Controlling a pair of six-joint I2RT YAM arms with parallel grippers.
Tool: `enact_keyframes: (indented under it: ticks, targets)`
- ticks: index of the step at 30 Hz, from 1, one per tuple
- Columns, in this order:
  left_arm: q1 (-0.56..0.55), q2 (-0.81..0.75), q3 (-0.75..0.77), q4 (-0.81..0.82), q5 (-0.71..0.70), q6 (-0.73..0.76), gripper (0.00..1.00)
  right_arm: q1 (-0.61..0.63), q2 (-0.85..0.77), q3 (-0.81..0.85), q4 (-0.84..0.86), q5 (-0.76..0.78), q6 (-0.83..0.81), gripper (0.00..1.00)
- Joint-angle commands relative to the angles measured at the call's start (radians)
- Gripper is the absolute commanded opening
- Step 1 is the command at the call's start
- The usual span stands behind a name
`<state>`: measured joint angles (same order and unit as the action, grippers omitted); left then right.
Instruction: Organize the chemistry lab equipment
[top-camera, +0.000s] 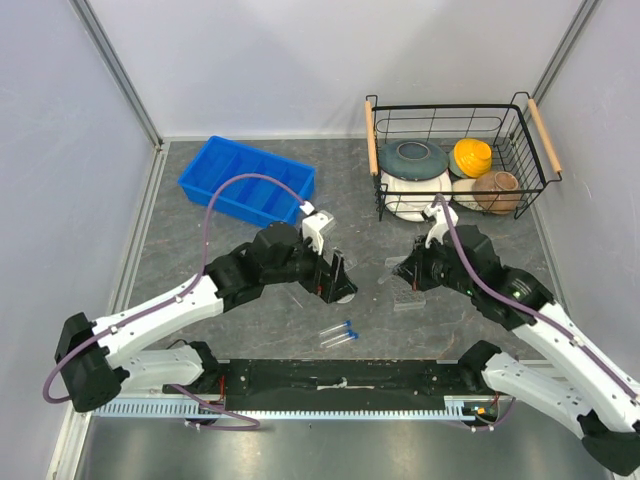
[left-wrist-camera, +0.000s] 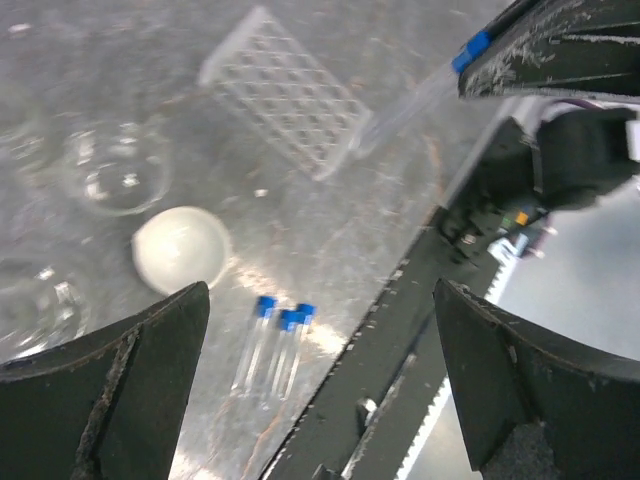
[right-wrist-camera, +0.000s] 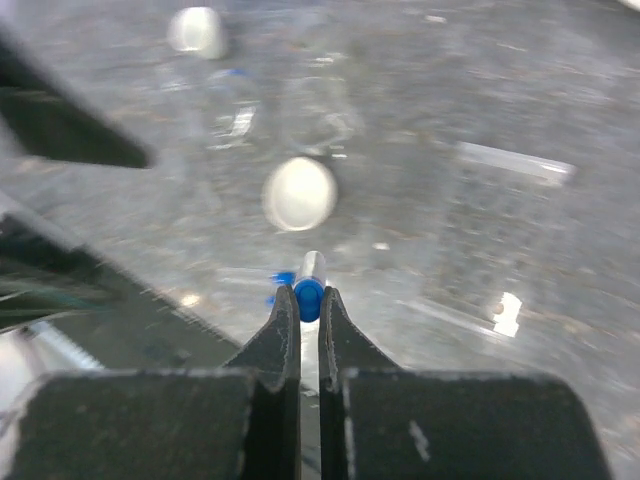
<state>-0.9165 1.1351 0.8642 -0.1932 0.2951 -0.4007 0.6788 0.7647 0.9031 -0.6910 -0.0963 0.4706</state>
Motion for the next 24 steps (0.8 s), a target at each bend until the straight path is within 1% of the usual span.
enact_keyframes:
  ticks: [1, 5, 11, 16, 24]
  targets:
    - [-0.002, -0.067, 0.039, -0.183, -0.284, -0.043, 1.00, 0.001, 0.088, 0.031, -0.084, 0.416, -0.018, 0.00]
    - [-0.004, -0.107, 0.021, -0.202, -0.341, -0.046, 1.00, 0.001, 0.165, -0.004, -0.053, 0.518, -0.006, 0.00]
    - [-0.015, -0.121, -0.011, -0.193, -0.338, -0.072, 1.00, 0.001, 0.251, -0.041, 0.083, 0.540, -0.012, 0.00]
    - [-0.030, -0.106, -0.051, -0.166, -0.343, -0.082, 1.00, 0.001, 0.340, -0.030, 0.128, 0.524, -0.021, 0.00]
    - [-0.035, -0.103, -0.065, -0.150, -0.356, -0.073, 1.00, 0.001, 0.420, -0.032, 0.217, 0.503, -0.020, 0.00]
